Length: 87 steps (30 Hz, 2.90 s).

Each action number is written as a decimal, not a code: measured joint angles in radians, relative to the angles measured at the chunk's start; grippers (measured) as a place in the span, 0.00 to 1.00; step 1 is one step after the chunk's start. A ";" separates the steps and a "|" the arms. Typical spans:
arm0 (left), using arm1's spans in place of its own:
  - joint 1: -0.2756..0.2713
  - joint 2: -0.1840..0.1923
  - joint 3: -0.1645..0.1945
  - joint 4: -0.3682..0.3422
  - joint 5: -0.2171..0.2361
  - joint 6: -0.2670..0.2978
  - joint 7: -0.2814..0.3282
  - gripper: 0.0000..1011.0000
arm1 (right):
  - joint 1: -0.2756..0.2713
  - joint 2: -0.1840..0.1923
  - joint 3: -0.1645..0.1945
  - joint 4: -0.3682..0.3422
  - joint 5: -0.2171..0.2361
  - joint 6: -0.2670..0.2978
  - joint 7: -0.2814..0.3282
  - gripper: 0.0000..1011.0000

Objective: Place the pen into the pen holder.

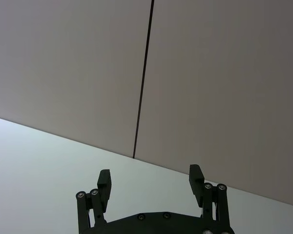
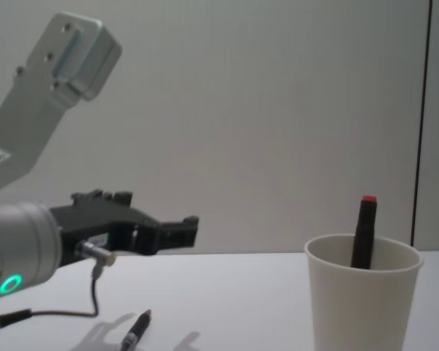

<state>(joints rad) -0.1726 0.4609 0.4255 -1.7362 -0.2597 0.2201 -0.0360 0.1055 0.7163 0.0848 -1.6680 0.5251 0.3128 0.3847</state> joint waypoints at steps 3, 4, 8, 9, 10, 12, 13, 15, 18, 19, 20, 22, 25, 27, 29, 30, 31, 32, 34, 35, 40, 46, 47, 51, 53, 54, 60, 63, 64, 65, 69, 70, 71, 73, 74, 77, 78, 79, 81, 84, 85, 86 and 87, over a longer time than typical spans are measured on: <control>0.017 0.018 -0.008 -0.019 -0.022 0.033 0.007 0.99 | 0.002 0.003 0.001 0.002 -0.001 0.005 0.002 0.99; 0.026 0.026 -0.011 -0.026 -0.035 0.049 0.013 0.99 | 0.002 0.003 0.001 0.003 -0.001 0.006 0.002 0.99; 0.046 0.042 -0.019 -0.042 -0.057 0.075 0.030 0.99 | 0.004 0.006 0.002 0.006 -0.002 0.012 0.004 0.99; 0.049 0.045 -0.020 -0.045 -0.059 0.079 0.033 0.99 | 0.005 0.006 0.002 0.006 -0.002 0.013 0.004 0.99; 0.051 0.047 -0.021 -0.047 -0.062 0.082 0.035 0.99 | 0.005 0.007 0.003 0.007 -0.002 0.013 0.004 0.99; 0.056 0.052 -0.026 -0.050 -0.068 0.089 0.040 0.99 | 0.005 0.008 0.003 0.007 -0.002 0.015 0.005 0.99; 0.057 0.054 -0.027 -0.051 -0.071 0.092 0.041 0.99 | 0.005 0.008 0.003 0.008 -0.002 0.015 0.005 0.99; 0.058 0.058 -0.033 -0.052 -0.076 0.100 0.041 0.99 | 0.006 0.009 0.003 0.009 -0.002 0.017 0.006 0.99; 0.057 0.064 -0.040 -0.053 -0.084 0.115 0.026 0.99 | 0.006 0.009 0.003 0.009 -0.003 0.018 0.006 0.99; 0.056 0.066 -0.041 -0.053 -0.085 0.117 0.022 0.99 | 0.006 0.010 0.004 0.009 -0.003 0.019 0.006 0.99; 0.054 0.069 -0.044 -0.053 -0.090 0.129 0.007 0.99 | 0.006 0.010 0.004 0.009 -0.003 0.019 0.006 0.99; 0.051 0.072 -0.047 -0.053 -0.094 0.138 -0.008 0.99 | 0.007 0.010 0.004 0.010 -0.003 0.020 0.007 0.99; 0.045 0.076 -0.052 -0.050 -0.103 0.163 -0.042 0.99 | 0.007 0.011 0.004 0.010 -0.003 0.021 0.007 0.99; 0.041 0.078 -0.054 -0.045 -0.109 0.180 -0.068 0.99 | 0.007 0.011 0.004 0.010 -0.003 0.021 0.007 0.99; 0.039 0.079 -0.054 -0.041 -0.113 0.189 -0.082 0.99 | 0.007 0.011 0.004 0.011 -0.003 0.021 0.007 0.99; 0.039 0.079 -0.054 -0.038 -0.114 0.194 -0.090 0.99 | 0.007 0.011 0.004 0.011 -0.003 0.021 0.008 0.99; 0.037 0.079 -0.054 -0.034 -0.117 0.203 -0.103 0.99 | 0.007 0.011 0.004 0.011 -0.003 0.021 0.008 0.99; 0.037 0.079 -0.054 -0.031 -0.119 0.208 -0.111 0.99 | 0.008 0.011 0.004 0.011 -0.003 0.022 0.008 0.99; 0.036 0.079 -0.054 -0.025 -0.122 0.217 -0.128 0.99 | 0.008 0.011 0.004 0.011 -0.003 0.022 0.008 0.99; 0.035 0.079 -0.053 -0.020 -0.124 0.224 -0.141 0.99 | 0.008 0.012 0.004 0.011 -0.003 0.022 0.008 0.99; 0.034 0.077 -0.050 -0.009 -0.128 0.241 -0.162 0.99 | 0.008 0.012 0.004 0.011 -0.003 0.022 0.008 0.99; 0.034 0.073 -0.048 0.000 -0.130 0.256 -0.163 0.99 | 0.008 0.012 0.004 0.011 -0.003 0.023 0.008 0.99; 0.034 0.072 -0.048 0.001 -0.130 0.261 -0.157 0.99 | 0.008 0.012 0.004 0.011 -0.003 0.023 0.008 0.99; 0.036 0.067 -0.047 0.004 -0.129 0.276 -0.135 0.99 | 0.008 0.012 0.004 0.011 -0.003 0.023 0.008 0.99; 0.037 0.064 -0.046 0.006 -0.126 0.286 -0.120 0.99 | 0.008 0.012 0.004 0.011 -0.003 0.023 0.008 0.99; 0.037 0.061 -0.046 0.006 -0.124 0.293 -0.109 0.99 | 0.008 0.012 0.004 0.011 -0.003 0.023 0.008 0.99; 0.037 0.050 -0.044 0.007 -0.117 0.323 -0.066 0.99 | 0.008 0.012 0.004 0.011 -0.003 0.023 0.008 0.99; 0.036 0.042 -0.042 0.008 -0.111 0.342 -0.048 0.99 | 0.008 0.012 0.004 0.011 -0.003 0.023 0.008 0.99; 0.036 0.040 -0.041 0.008 -0.110 0.346 -0.045 0.99 | 0.008 0.012 0.004 0.011 -0.003 0.023 0.008 0.99; 0.035 0.039 -0.041 0.008 -0.109 0.350 -0.042 0.99 | 0.008 0.012 0.004 0.011 -0.003 0.023 0.008 0.99; 0.032 0.028 -0.039 0.009 -0.106 0.374 -0.029 0.99 | 0.008 0.012 0.004 0.011 -0.003 0.023 0.008 0.99; 0.031 0.026 -0.038 0.009 -0.105 0.378 -0.027 0.99 | 0.008 0.012 0.004 0.011 -0.003 0.023 0.008 0.99; 0.030 0.024 -0.038 0.009 -0.104 0.384 -0.025 0.99 | 0.008 0.012 0.004 0.011 -0.003 0.023 0.008 0.99; 0.028 0.020 -0.038 0.009 -0.104 0.392 -0.023 0.99 | 0.008 0.012 0.004 0.011 -0.003 0.023 0.008 0.99; 0.028 0.020 -0.038 0.009 -0.104 0.392 -0.023 0.99 | 0.008 0.012 0.004 0.011 -0.003 0.023 0.008 0.99; 0.026 0.016 -0.038 0.008 -0.103 0.403 -0.022 0.99 | 0.008 0.012 0.004 0.011 -0.003 0.023 0.008 0.99; 0.026 0.014 -0.038 0.008 -0.103 0.408 -0.021 0.99 | 0.008 0.012 0.004 0.011 -0.003 0.023 0.008 0.99; 0.025 0.014 -0.038 0.008 -0.103 0.410 -0.021 0.99 | 0.008 0.012 0.004 0.011 -0.003 0.023 0.008 0.99; 0.025 0.012 -0.039 0.008 -0.103 0.416 -0.021 0.99 | 0.008 0.012 0.004 0.011 -0.003 0.023 0.008 0.99; 0.024 0.010 -0.040 0.007 -0.103 0.420 -0.021 0.99 | 0.008 0.012 0.004 0.011 -0.003 0.023 0.008 0.99; 0.024 0.009 -0.040 0.007 -0.104 0.423 -0.021 0.99 | 0.008 0.012 0.004 0.011 -0.003 0.023 0.008 0.99; 0.024 0.008 -0.041 0.007 -0.105 0.424 -0.021 0.99 | 0.008 0.012 0.004 0.011 -0.003 0.023 0.008 0.99; 0.024 0.007 -0.041 0.007 -0.106 0.426 -0.021 0.99 | 0.008 0.012 0.004 0.011 -0.003 0.023 0.008 0.99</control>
<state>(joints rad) -0.1482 0.4680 0.3845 -1.7294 -0.3654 0.6465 -0.0569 0.1133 0.7284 0.0891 -1.6566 0.5224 0.3356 0.3923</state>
